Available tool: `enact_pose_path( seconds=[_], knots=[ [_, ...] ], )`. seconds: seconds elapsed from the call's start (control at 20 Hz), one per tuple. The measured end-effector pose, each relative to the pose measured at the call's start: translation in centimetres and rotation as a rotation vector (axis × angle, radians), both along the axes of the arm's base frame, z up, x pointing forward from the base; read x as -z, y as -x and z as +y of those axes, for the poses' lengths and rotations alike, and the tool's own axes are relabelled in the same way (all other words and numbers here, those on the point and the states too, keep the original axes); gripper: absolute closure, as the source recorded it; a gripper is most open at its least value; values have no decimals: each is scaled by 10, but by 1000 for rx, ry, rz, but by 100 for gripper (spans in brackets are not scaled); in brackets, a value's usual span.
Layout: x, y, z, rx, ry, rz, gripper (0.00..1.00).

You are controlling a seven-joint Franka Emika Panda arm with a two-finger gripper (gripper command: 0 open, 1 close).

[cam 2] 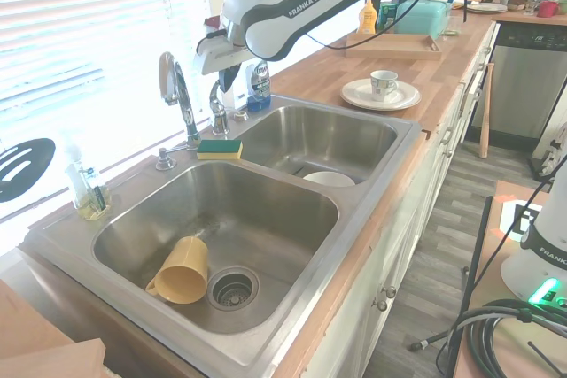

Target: Turn on the faucet

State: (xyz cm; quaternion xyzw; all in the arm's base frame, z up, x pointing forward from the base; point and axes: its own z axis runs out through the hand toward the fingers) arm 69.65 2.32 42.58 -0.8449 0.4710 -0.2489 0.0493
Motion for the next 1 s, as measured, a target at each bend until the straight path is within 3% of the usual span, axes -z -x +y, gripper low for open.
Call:
enact_pose_path(
  seconds=[0.2, 0.4, 0.55, 0.95, 1.0],
  knots=[
    [36, 18, -4, 3, -2, 212, 100],
    [66, 45, -13, -7, -21, 356, 100],
    [70, 77, -15, -14, -30, 416, 100],
    [37, 197, -16, -65, -99, 485, 100],
    [36, 211, -18, -68, -104, 488, 0]
  ],
)
